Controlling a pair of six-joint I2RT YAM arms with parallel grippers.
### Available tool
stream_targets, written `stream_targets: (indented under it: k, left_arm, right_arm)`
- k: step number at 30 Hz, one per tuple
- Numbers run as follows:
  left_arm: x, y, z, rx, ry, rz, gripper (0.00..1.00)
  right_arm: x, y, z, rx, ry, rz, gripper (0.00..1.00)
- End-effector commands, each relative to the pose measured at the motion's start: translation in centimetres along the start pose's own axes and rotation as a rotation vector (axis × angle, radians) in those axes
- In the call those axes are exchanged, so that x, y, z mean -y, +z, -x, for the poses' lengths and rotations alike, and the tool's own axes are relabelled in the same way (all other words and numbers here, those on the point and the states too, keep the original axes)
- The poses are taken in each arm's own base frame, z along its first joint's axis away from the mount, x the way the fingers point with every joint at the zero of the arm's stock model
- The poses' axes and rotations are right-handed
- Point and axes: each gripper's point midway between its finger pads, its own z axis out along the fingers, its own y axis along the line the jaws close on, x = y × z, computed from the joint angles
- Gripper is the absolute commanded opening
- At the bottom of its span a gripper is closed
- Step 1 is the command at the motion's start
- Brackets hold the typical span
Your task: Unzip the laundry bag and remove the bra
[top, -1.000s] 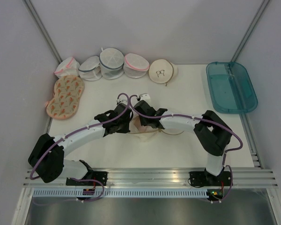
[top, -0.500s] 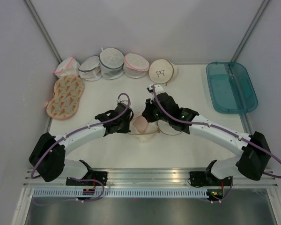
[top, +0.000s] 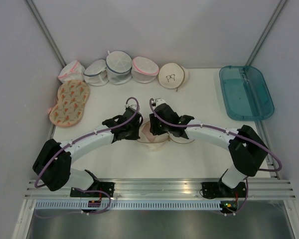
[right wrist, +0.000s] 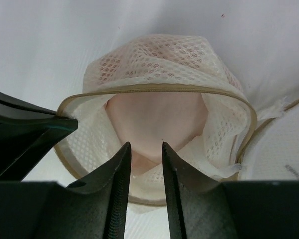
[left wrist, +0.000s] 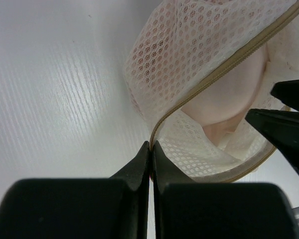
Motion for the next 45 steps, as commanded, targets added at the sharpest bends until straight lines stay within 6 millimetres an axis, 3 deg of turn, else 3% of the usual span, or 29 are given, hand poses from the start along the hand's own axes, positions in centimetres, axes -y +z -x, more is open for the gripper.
stream_targets:
  k: [1,11,14,19,27,31,36,41,45]
  left_arm:
    - [1.6,-0.4,1.9,0.038,-0.051,-0.047,0.02]
    - [1.9,0.0,1.8,0.023,-0.056,-0.056,0.02]
    - [1.9,-0.1,1.7,0.022,-0.054,-0.057,0.02]
    - [1.7,0.0,1.4,0.017,-0.053,-0.054,0.02]
    - [2.0,0.0,1.3,0.012,-0.056,-0.067,0.02]
    - [1.9,-0.2,1.4,0.015,-0.054,-0.071,0.02]
    - [1.6,-0.4,1.2,0.023,-0.055,-0.065,0.02]
    - [1.7,0.0,1.1,0.012,-0.056,-0.062,0.02]
    - [1.9,0.1,1.2,0.009,-0.056,-0.063,0.02]
  right_arm:
    - [-1.5,1.0,1.6,0.056,0.012,0.056,0.37]
    - [-0.7,6.2,1.8,0.078,0.065,-0.021,0.38]
    - [-0.7,6.8,2.3,0.093,0.079,-0.024,0.41]
    - [-0.8,6.0,3.9,0.141,0.090,-0.043,0.51]
    - [0.5,6.4,6.4,0.201,0.088,-0.150,0.52]
    - [1.9,8.0,5.6,0.158,0.062,-0.233,0.52]
    - [3.3,8.3,3.5,0.063,0.023,-0.298,0.54]
    - [3.1,6.7,0.6,0.005,0.004,-0.255,0.58]
    - [1.9,5.2,-0.1,0.002,0.002,-0.207,0.60]
